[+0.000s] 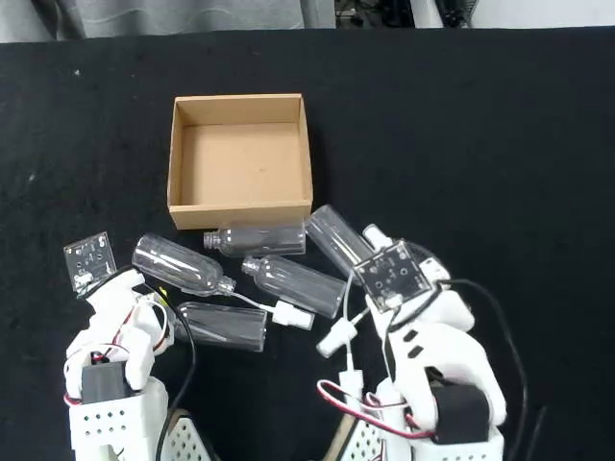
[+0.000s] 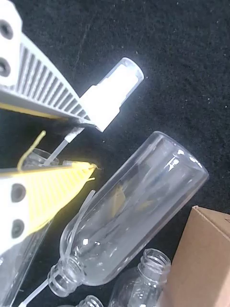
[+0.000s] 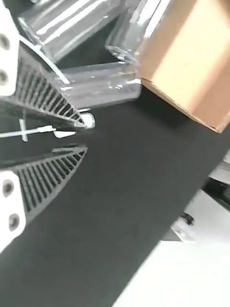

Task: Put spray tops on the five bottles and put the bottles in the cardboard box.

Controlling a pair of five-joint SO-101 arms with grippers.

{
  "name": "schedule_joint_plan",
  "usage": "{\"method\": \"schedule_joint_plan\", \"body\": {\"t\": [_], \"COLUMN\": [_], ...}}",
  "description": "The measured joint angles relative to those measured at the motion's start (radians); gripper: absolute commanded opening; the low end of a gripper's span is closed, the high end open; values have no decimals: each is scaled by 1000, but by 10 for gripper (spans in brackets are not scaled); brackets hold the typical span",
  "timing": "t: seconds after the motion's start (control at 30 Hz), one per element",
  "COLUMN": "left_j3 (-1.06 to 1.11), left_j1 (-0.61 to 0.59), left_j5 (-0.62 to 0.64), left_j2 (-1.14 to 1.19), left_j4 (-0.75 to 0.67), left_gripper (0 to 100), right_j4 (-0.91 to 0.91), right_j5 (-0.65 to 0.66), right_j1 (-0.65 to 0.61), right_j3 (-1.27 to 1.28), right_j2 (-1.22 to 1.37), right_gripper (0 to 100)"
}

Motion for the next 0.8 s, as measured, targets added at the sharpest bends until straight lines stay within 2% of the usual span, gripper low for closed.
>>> {"method": "schedule_joint_plan", "body": {"t": [0.37, 0.5, 0.6, 0.8], "left_j3": [0, 0, 0, 0], "left_j1": [0, 0, 0, 0], "left_j5": [0, 0, 0, 0], "left_j2": [0, 0, 0, 0], "left_j4": [0, 0, 0, 0], "left_gripper": [123, 123, 123, 123], "right_j4": [0, 0, 0, 0], "right_j5": [0, 0, -2, -94], "right_j1": [0, 0, 2, 0], "right_j3": [-107, -149, -193, -290], "right_j2": [0, 20, 130, 367], "right_gripper": [264, 265, 265, 265]}}
